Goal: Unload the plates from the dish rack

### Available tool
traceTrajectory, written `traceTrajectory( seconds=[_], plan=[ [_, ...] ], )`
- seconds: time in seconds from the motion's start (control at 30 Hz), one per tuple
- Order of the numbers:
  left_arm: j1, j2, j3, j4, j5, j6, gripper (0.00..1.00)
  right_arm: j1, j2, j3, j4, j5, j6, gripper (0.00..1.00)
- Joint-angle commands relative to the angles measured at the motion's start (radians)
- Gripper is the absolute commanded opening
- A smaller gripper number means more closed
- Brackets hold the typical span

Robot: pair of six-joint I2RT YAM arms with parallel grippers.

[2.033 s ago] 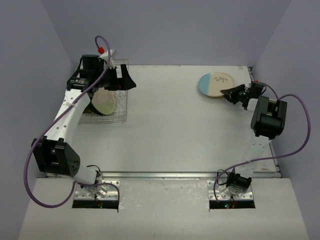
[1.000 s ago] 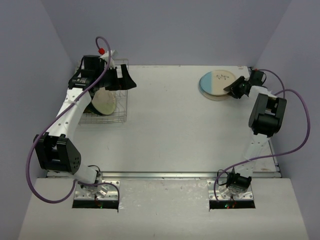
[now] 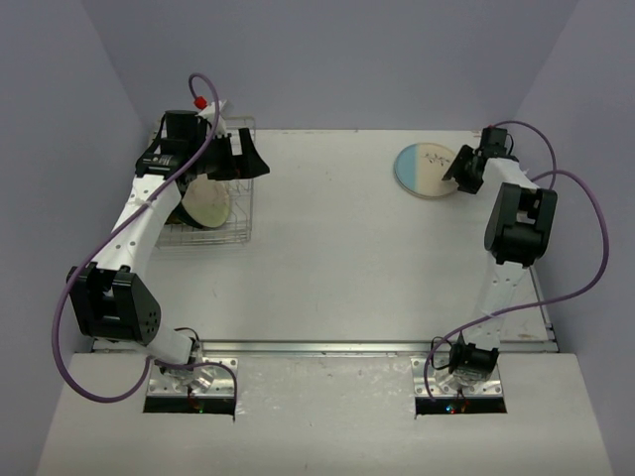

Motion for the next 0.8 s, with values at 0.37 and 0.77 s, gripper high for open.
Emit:
traceTrajectory(
  seconds=[0.37, 0.77],
  plan=[
    [0.032, -0.054, 0.076, -0.031, -0.497, 0.052, 0.91, 0.025, -0.342, -0.145, 0.082, -0.089, -0.139, 0.57],
    [0.207, 0.058, 0.248, -0.203, -0.542, 0.140, 0.78, 0.168, -0.747, -0.429, 0.140, -0.087, -0.417, 0.93]
  ],
)
